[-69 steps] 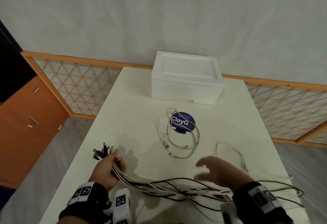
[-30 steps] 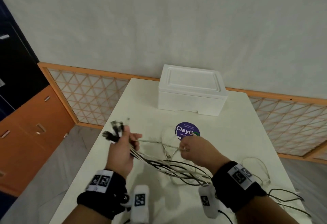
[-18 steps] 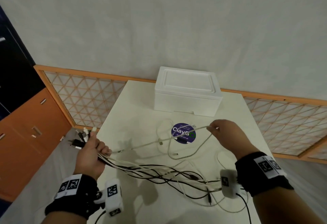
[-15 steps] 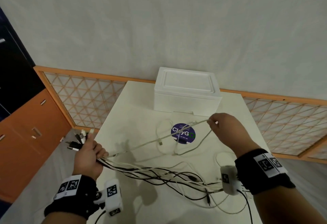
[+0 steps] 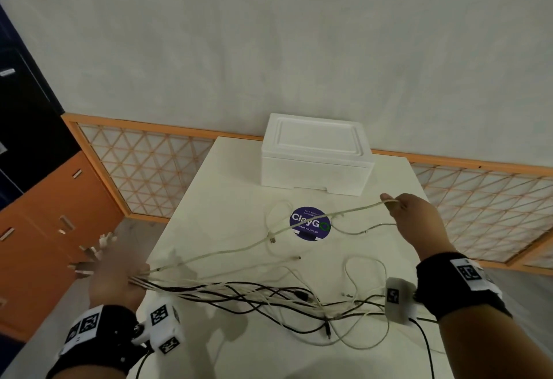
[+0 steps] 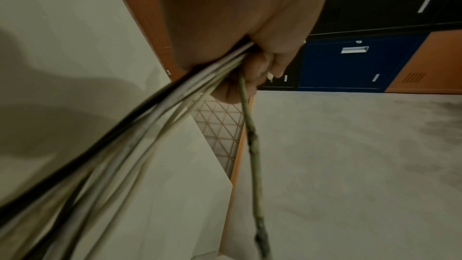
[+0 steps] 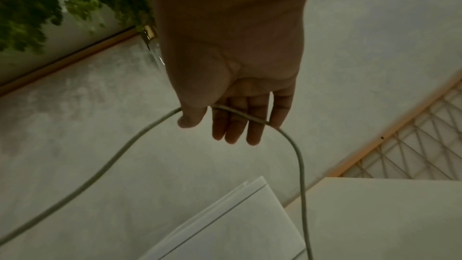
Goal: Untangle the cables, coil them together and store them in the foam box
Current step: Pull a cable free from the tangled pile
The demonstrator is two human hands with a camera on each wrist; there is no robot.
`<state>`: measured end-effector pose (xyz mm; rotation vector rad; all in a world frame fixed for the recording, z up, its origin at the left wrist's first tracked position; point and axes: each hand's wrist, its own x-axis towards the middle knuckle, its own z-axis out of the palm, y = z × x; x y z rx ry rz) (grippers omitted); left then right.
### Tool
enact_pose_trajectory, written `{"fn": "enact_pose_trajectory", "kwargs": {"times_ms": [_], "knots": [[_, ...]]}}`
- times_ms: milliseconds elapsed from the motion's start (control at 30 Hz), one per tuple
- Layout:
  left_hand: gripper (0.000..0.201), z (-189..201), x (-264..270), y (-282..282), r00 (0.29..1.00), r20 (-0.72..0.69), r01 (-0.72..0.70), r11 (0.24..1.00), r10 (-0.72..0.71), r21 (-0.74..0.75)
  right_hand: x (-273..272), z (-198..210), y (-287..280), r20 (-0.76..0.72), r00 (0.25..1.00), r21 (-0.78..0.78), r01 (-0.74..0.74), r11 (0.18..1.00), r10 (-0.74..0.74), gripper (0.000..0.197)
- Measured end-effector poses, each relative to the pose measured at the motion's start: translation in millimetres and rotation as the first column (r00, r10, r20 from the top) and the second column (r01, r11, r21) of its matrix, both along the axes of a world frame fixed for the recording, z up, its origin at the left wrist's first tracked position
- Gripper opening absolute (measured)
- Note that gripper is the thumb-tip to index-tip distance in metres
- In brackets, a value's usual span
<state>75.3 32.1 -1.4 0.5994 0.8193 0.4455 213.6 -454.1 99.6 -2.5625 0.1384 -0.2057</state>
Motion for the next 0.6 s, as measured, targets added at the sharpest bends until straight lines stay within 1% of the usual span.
{"fn": "enact_pose_trajectory", "kwargs": {"times_ms": [67, 100, 133, 167, 200, 233, 300, 333, 400, 467, 500, 533, 567, 600], "knots": [[0.046, -2.7, 0.0, -2.8, 1.000, 0.014, -0.024, 0.998, 0.025, -0.059, -2.7, 7.2, -1.7, -0.002, 1.000, -0.057, 0.003, 0.998, -0.003, 0.056], [0.043, -1.9, 0.1, -5.8, 1.000, 0.014, -0.024, 0.996, 0.025, -0.086, -4.4, 11.4, -0.1, 0.011, 1.000, -0.093, -0.007, 0.996, 0.008, 0.053], [0.040, 0.9, 0.0, -9.8, 1.000, 0.017, -0.015, 0.994, 0.017, -0.107, -7.0, 16.1, 2.5, 0.023, 0.999, -0.115, -0.027, 0.993, 0.030, 0.046], [0.038, 5.8, 0.2, -15.8, 1.000, 0.027, 0.002, 0.995, 0.001, -0.096, -11.1, 22.7, 7.4, 0.025, 0.997, -0.114, -0.073, 0.991, 0.076, 0.036], [0.036, 13.4, 0.4, -24.5, 0.999, 0.044, 0.034, 0.998, -0.032, -0.052, -16.8, 30.0, 15.4, 0.010, 0.989, -0.097, -0.148, 0.984, 0.150, 0.025], [0.032, 24.0, 1.0, -35.3, 0.993, 0.077, 0.091, 0.996, -0.092, 0.020, -25.1, 37.5, 27.0, -0.011, 0.967, -0.074, -0.253, 0.965, 0.253, 0.017], [0.021, 50.7, 2.6, -65.0, 0.956, 0.143, 0.230, 0.955, -0.258, 0.186, -44.6, 48.7, 58.1, -0.024, 0.878, -0.057, -0.478, 0.877, 0.477, 0.014], [0.017, 64.1, 3.1, -82.5, 0.919, 0.162, 0.311, 0.915, -0.358, 0.258, -54.1, 49.9, 75.3, -0.011, 0.824, -0.076, -0.566, 0.821, 0.567, 0.016], [0.018, 86.5, 3.8, -118.6, 0.809, 0.170, 0.470, 0.793, -0.563, 0.387, -73.3, 47.8, 110.8, 0.039, 0.713, -0.174, -0.685, 0.707, 0.700, 0.018], [0.020, 98.7, 4.5, -153.1, 0.703, 0.083, 0.577, 0.636, -0.706, 0.513, -87.1, 41.1, 139.1, 0.078, 0.603, -0.310, -0.742, 0.595, 0.794, 0.016], [0.021, 99.0, 5.6, -165.8, 0.666, 0.009, 0.608, 0.551, -0.746, 0.572, -91.6, 38.6, 147.4, 0.076, 0.582, -0.351, -0.744, 0.568, 0.809, 0.016], [0.018, 97.6, 6.5, -175.9, 0.634, -0.060, 0.634, 0.474, -0.771, 0.611, -93.8, 37.2, 150.9, 0.067, 0.589, -0.358, -0.739, 0.571, 0.805, 0.014], [0.015, 93.2, 7.5, -181.2, 0.609, -0.110, 0.654, 0.420, -0.785, 0.629, -95.3, 38.9, 149.5, 0.067, 0.629, -0.320, -0.722, 0.614, 0.775, 0.013], [0.015, 88.4, 8.0, -183.1, 0.597, -0.140, 0.672, 0.397, -0.790, 0.624, -96.6, 43.3, 143.1, 0.051, 0.692, -0.236, -0.693, 0.682, 0.720, 0.013]]}}
